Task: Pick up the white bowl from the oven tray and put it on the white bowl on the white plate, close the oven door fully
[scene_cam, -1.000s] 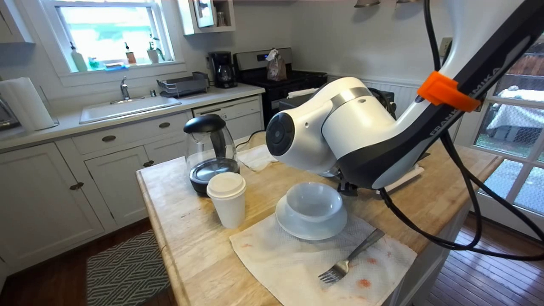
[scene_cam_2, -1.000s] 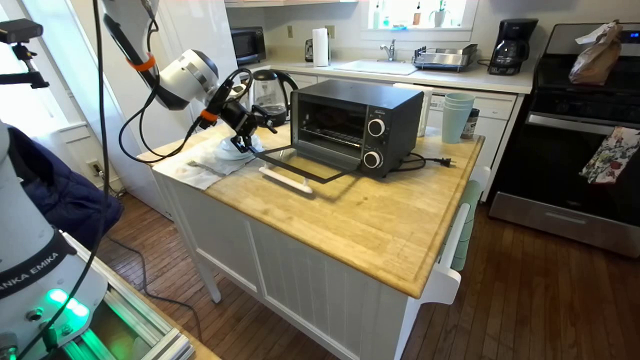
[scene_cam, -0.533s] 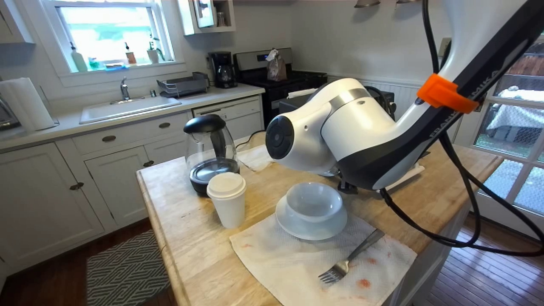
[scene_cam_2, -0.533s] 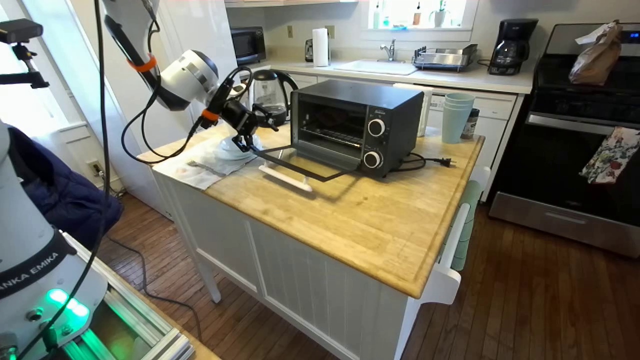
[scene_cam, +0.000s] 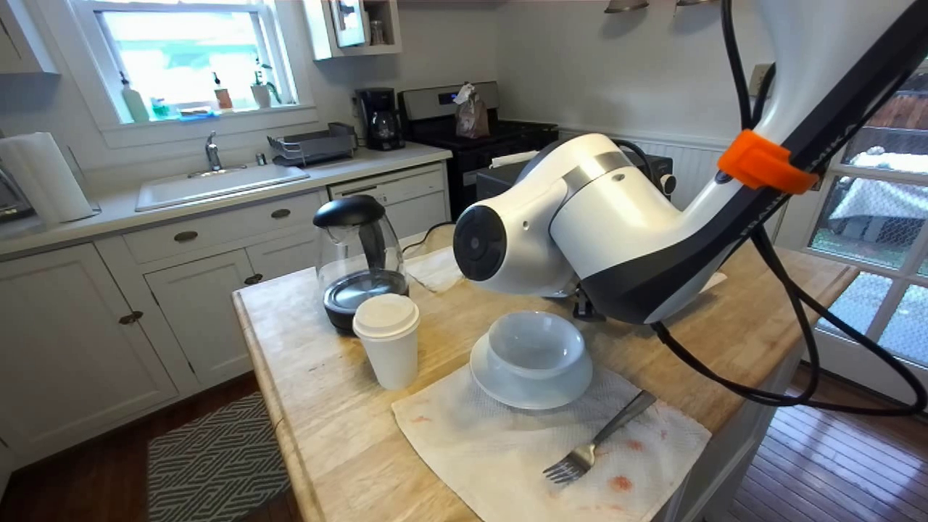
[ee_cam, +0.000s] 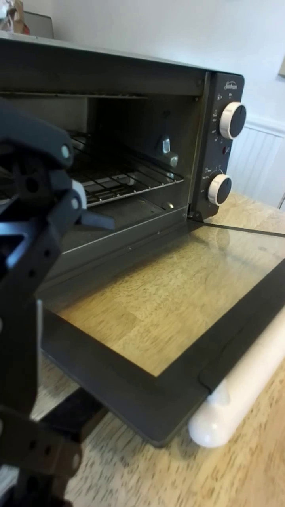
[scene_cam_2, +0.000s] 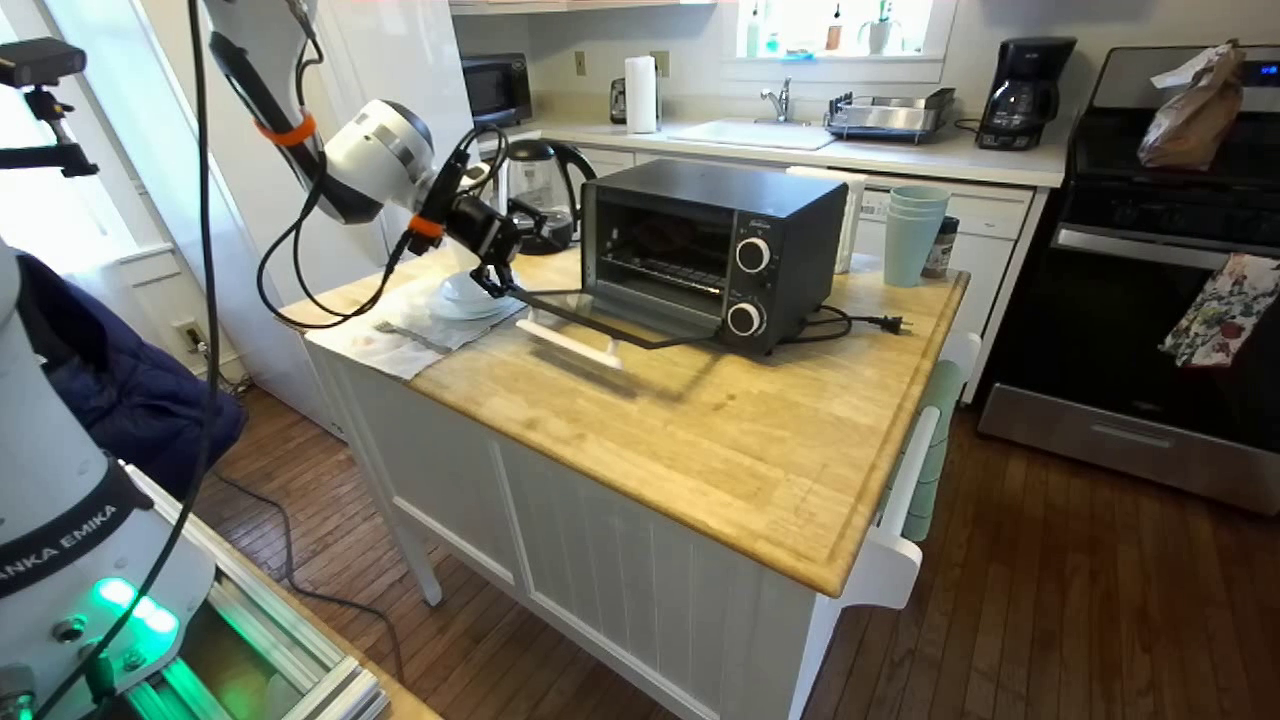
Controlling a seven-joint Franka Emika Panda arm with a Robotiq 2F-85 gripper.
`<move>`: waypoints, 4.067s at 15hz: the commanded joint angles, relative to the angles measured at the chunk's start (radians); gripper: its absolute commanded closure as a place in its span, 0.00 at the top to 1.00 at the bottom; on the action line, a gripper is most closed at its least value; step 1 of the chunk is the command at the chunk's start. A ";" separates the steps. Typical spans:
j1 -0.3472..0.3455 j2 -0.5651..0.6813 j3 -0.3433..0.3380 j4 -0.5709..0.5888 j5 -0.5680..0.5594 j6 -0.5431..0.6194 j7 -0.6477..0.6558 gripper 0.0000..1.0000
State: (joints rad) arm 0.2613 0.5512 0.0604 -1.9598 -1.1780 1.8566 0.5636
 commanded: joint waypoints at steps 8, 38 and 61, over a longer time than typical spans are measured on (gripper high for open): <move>-0.023 -0.019 0.010 0.010 -0.135 0.020 -0.015 1.00; -0.068 -0.076 0.047 -0.003 -0.151 0.144 -0.071 1.00; -0.064 0.008 0.059 -0.028 -0.010 0.112 -0.315 1.00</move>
State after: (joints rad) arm 0.2012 0.5543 0.1136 -1.9866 -1.2058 1.9851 0.2843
